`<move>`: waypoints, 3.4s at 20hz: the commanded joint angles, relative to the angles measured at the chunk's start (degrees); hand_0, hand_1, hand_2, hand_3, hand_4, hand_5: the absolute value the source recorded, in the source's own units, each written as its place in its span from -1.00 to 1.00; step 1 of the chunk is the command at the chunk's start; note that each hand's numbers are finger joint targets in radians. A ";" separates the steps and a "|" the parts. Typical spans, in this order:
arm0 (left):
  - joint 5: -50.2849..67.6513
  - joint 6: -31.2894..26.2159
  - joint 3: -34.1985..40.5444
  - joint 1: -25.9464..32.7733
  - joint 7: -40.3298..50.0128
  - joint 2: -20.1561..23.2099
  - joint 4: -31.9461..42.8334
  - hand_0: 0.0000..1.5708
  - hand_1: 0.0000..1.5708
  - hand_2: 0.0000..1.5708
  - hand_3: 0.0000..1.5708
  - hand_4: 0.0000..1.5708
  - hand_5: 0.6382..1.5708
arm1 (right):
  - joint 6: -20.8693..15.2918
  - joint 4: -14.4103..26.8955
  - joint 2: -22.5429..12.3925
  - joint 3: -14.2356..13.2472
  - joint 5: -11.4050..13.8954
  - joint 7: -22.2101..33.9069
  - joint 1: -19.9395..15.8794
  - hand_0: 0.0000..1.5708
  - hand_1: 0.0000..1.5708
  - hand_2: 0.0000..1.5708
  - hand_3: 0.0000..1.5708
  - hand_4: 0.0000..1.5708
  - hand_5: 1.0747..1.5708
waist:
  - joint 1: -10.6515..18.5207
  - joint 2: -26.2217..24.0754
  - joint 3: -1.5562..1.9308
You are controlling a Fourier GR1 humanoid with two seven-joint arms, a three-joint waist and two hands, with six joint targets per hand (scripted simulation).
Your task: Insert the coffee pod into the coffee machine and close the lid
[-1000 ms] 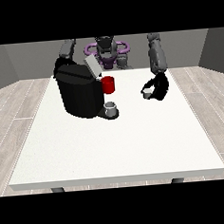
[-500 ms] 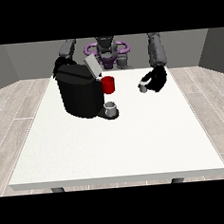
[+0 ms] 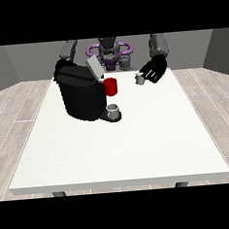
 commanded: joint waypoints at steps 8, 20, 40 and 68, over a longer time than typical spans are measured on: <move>-0.60 -3.98 1.62 -6.33 4.38 1.36 -1.83 0.60 0.60 0.69 0.63 -0.32 1.00 | 0.96 1.24 1.25 2.34 -0.46 -1.60 0.70 -1.00 -1.00 -1.00 -1.00 -0.38 1.00 | -2.45 -1.64 -0.01; -0.21 -4.69 5.05 -13.80 7.97 3.22 0.01 0.61 0.61 0.68 0.59 -0.34 1.00 | 0.72 -3.78 0.56 3.99 1.53 0.47 -1.75 -1.00 -1.00 -1.00 -1.00 -0.37 1.00 | -7.49 1.92 -0.02; -2.38 -3.97 4.20 -15.09 9.06 -0.47 0.61 0.59 0.59 0.65 0.54 -0.36 1.00 | -0.47 -3.35 -0.73 0.60 0.03 1.17 -2.74 -1.00 -1.00 -1.00 -1.00 -0.35 1.00 | -7.25 3.82 -0.02; -4.92 -5.52 4.10 -18.66 10.60 -1.01 1.60 0.47 0.47 0.50 0.30 -0.43 1.00 | -0.88 -1.80 -1.36 -1.95 -1.50 -1.57 -5.86 -1.00 -1.00 -1.00 -1.00 -0.45 1.00 | -6.92 6.90 0.00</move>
